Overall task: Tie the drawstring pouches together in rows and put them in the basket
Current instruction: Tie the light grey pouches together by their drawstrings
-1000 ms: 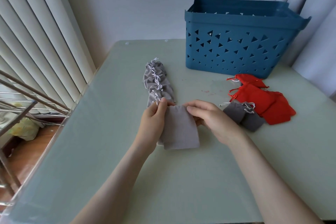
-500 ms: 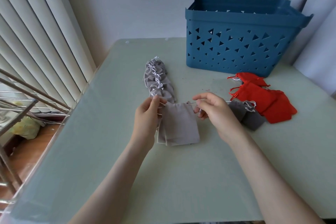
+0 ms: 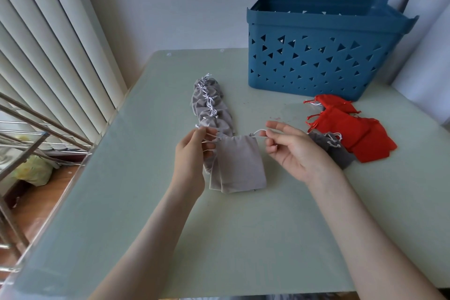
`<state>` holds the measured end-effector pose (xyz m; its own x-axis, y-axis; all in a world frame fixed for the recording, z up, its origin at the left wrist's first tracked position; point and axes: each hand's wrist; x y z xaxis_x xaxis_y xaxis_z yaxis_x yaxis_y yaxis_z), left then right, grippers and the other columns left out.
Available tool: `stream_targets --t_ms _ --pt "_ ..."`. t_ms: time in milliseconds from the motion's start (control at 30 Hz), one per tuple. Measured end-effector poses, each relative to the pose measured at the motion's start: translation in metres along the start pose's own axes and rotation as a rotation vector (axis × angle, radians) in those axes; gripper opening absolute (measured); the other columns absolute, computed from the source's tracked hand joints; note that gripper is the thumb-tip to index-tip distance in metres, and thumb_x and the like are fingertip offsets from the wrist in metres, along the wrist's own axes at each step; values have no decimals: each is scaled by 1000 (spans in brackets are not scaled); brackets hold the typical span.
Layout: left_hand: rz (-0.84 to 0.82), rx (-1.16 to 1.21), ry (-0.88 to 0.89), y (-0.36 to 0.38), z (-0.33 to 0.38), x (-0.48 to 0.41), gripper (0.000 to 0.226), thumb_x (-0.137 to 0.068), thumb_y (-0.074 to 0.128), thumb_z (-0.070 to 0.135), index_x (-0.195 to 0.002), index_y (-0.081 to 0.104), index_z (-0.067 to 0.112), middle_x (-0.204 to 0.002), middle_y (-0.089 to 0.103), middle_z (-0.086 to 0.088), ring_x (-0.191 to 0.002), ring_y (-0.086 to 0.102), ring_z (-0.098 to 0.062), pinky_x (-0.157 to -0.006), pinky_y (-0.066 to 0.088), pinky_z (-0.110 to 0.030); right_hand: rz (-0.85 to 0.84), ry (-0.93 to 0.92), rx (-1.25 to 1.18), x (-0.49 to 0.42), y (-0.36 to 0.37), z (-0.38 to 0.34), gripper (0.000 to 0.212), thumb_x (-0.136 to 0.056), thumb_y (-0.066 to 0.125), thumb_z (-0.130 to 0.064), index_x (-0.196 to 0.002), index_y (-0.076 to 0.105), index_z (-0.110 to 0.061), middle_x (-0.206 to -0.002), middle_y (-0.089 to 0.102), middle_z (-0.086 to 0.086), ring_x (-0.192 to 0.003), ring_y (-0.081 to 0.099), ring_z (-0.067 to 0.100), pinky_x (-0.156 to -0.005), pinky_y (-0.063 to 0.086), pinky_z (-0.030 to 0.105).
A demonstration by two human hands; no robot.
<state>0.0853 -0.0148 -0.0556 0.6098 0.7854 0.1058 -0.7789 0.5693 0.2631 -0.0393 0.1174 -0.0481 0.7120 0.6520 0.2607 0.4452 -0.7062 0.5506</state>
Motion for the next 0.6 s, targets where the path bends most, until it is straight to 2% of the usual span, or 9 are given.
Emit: stream_targets --t_ms 133,167,233,300,367,467,533,600 --pt "-47 80 -20 -1 0 0 29 -98 43 16 -75 59 11 -65 59 5 -57 47 -8 -53 36 -17 -59 96 -154 1 2 -4 11 -90 45 8 -94 54 2 -63 59 8 -47 48 6 -42 37 12" --pt "-60 142 -38 -1 1 0 30 -99 41 16 -74 57 11 -67 61 4 -55 47 -7 -52 36 -17 -65 134 -222 0 0 -6 12 -84 49 12 -91 54 3 -63 57 9 -46 47 6 -41 37 12" --pt "-64 270 -63 -5 4 -3 33 -101 37 16 -71 50 14 -70 63 2 -54 45 -7 -53 36 -17 -97 183 -406 -4 -7 -9 28 -57 61 21 -80 55 4 -62 54 11 -42 46 10 -37 37 17" --pt "-49 340 -40 -10 8 -6 33 -101 35 15 -70 45 16 -63 60 4 -56 41 -9 -56 32 -21 -119 184 -555 -7 -16 -15 39 -40 60 25 -69 53 1 -59 49 9 -38 41 14 -33 35 20" --pt "-35 308 21 -14 9 -8 34 -102 32 13 -70 43 17 -57 57 5 -55 41 -9 -57 29 -22 -72 174 -556 -7 -22 -19 39 -48 54 22 -72 44 -7 -55 43 5 -36 34 13 -32 32 21" --pt "-34 280 58 -13 10 -7 35 -103 31 15 -70 43 17 -58 59 5 -55 43 -8 -57 32 -21 -11 154 -519 -5 -23 -21 20 -76 48 5 -79 37 -12 -58 38 3 -44 31 11 -39 33 19" --pt "-51 322 49 -15 10 -7 34 -103 33 18 -72 44 16 -65 65 1 -53 43 -9 -54 37 -18 9 90 -454 -6 -23 -22 13 -83 48 2 -82 42 -9 -66 43 7 -52 38 11 -45 40 19" --pt "-56 304 28 -15 11 -8 33 -104 32 23 -74 44 17 -77 70 -7 -50 45 -10 -48 39 -18 30 -60 -249 -6 -22 -23 15 -90 43 7 -84 48 -6 -76 53 9 -59 50 10 -53 48 20"
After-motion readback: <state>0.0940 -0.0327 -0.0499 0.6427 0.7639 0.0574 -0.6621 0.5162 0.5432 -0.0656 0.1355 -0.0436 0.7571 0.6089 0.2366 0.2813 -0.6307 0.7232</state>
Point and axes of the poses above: each hand's wrist, its own x-axis away from the middle knuckle, its own y-axis out of the palm, z = x × y
